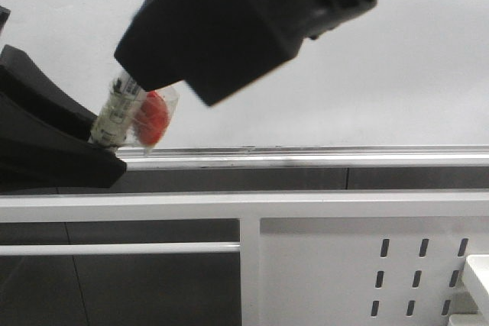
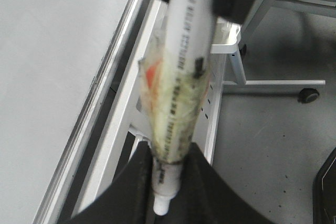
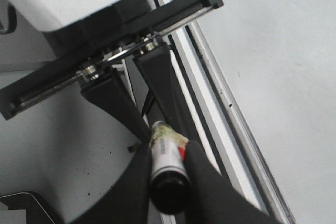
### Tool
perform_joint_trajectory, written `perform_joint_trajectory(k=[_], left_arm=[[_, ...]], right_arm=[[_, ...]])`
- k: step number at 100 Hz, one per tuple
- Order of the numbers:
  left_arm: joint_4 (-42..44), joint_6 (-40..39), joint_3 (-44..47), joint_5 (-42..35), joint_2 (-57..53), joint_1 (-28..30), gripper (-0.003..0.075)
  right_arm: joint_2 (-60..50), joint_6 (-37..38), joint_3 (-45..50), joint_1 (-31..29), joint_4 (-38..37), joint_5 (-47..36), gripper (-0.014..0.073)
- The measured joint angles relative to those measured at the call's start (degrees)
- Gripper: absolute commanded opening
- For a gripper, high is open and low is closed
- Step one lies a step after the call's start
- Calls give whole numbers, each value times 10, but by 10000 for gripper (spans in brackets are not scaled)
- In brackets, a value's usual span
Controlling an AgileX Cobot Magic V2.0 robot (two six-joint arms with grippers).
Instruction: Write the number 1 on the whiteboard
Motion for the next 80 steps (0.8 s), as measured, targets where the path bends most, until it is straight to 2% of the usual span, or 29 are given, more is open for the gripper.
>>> perform_joint_trajectory(k=[8, 15, 22, 32, 39, 59, 80], left_arm=[[1, -1, 0, 0, 0, 0, -12], [2, -4, 0, 0, 0, 0, 51], [4, -9, 0, 0, 0, 0, 176], [4, -38, 0, 0, -5, 0, 405], [4, -69, 0, 0, -13, 0, 487], [4, -130, 0, 2, -54, 0, 485], [4, -178, 0, 12, -131, 0, 388]], right_arm=[[0, 0, 0, 0, 0, 1, -77], [0, 0, 0, 0, 0, 3, -77], [0, 0, -1, 0, 0, 9, -77], [0, 0, -2, 1, 4, 20, -77], [0, 1, -2, 1, 9, 31, -77], [-39, 16, -2, -11, 26, 40, -76], [-99, 18, 41, -45, 44, 39, -55]])
